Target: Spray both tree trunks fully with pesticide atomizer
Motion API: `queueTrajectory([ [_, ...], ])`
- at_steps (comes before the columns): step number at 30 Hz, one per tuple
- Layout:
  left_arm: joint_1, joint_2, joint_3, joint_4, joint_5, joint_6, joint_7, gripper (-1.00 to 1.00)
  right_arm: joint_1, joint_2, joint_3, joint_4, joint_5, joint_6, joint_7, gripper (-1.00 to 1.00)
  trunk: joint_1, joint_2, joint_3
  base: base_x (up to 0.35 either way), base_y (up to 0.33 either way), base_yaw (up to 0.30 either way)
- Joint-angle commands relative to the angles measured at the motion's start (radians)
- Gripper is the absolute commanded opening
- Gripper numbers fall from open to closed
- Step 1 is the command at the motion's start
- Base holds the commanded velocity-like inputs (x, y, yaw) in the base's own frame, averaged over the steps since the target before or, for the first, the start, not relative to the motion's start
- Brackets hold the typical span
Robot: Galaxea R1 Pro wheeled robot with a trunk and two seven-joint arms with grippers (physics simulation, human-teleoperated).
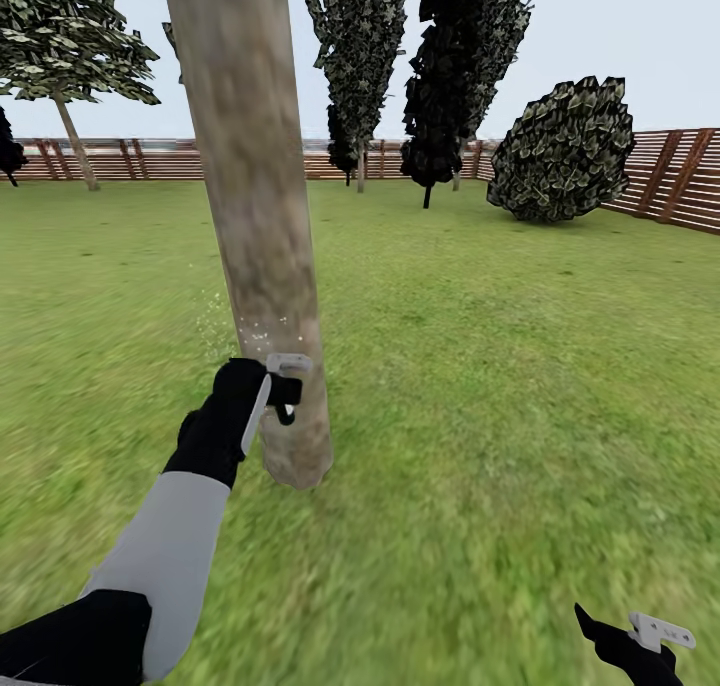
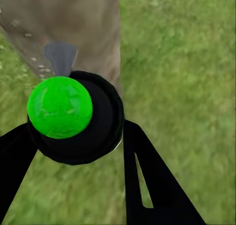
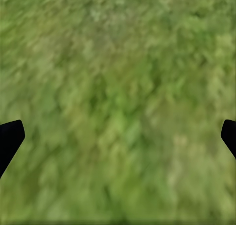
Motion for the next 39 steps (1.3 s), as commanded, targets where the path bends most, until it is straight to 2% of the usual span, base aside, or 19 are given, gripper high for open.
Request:
queueTrajectory([
  [1,-0.003,0.001,0.001,-0.002,-0.002,0.0,0.0,-1.0,0.0,0.0,0.0,0.0,0.0,0.0,0.0,1.0,0.0,0.0,0.0,0.0,0.0,0.0],
  [5,-0.01,0.019,0.007,-0.005,-0.007,0.0,0.0,-1.0,0.0,0.0,0.0,0.0,0.0,0.0,0.0,1.0,0.0,0.0,0.0,0.0,0.0,0.0],
  [8,-0.026,0.057,0.014,-0.007,-0.007,0.001,0.0,-1.0,0.0,0.0,0.0,0.0,0.0,0.0,0.0,1.0,0.0,0.0,0.0,0.0,0.0,0.0],
  [9,-0.033,0.067,0.027,-0.006,-0.005,0.003,0.0,-1.0,0.0,0.0,0.0,0.0,0.001,0.0,0.0,1.0,0.0,0.0,0.0,0.0,0.0,0.0],
  [10,-0.038,0.067,0.037,-0.007,-0.003,0.004,0.0,-1.0,0.0,0.0,0.0,0.0,0.001,0.0,0.0,1.0,0.0,0.0,0.0,0.0,0.0,0.0],
  [12,-0.053,0.05,0.043,-0.007,0.0,0.006,0.0,-1.0,0.0,0.0,0.0,0.0,0.001,0.0,0.0,1.0,0.0,0.0,0.0,0.0,0.0,0.0],
  [16,-0.094,-0.006,0.039,-0.006,0.001,0.008,0.0,-1.0,0.0,0.0,0.0,0.0,0.001,0.0,0.0,1.0,0.0,0.0,0.0,0.0,0.0,0.0],
  [19,-0.11,-0.006,0.035,-0.007,-0.001,0.008,0.0,-1.0,0.0,0.0,0.0,0.0,0.001,0.0,0.0,1.0,0.0,0.0,0.0,0.0,0.0,0.0],
  [23,-0.113,0.014,0.042,-0.031,-0.008,0.008,0.0,-1.0,0.0,0.0,0.0,0.0,0.001,0.0,0.0,1.0,0.0,0.0,0.0,0.0,0.0,0.0],
  [26,-0.133,0.045,0.047,-0.056,-0.008,0.013,0.0,-1.0,0.0,0.0,0.0,0.0,0.001,0.0,0.0,1.0,0.0,0.0,0.0,0.0,0.0,0.0],
  [27,-0.143,0.056,0.062,-0.058,-0.007,0.014,0.0,-1.0,0.0,0.0,0.0,0.0,0.0,0.0,0.0,1.0,0.0,0.0,0.0,0.0,0.0,0.0],
  [30,-0.149,0.066,0.087,-0.054,-0.007,0.014,0.0,-1.0,0.0,0.0,0.0,0.0,0.001,0.0,0.0,1.0,0.0,0.0,0.0,0.0,0.0,0.0],
  [34,-0.191,0.034,0.087,-0.044,-0.006,0.014,0.0,-1.0,0.0,0.0,0.0,0.0,0.001,0.0,0.0,1.0,0.0,0.0,0.0,0.0,0.0,0.0],
  [36,-0.199,0.003,0.084,-0.043,-0.007,0.014,0.0,-1.0,0.0,0.0,0.0,0.0,0.0,0.0,0.0,1.0,0.0,0.0,0.0,0.0,0.0,0.0],
  [39,-0.196,-0.002,0.084,-0.044,-0.007,0.014,0.0,-1.0,0.0,0.0,0.0,0.0,0.0,0.0,0.0,1.0,0.0,0.0,0.0,0.0,0.0,0.0],
])
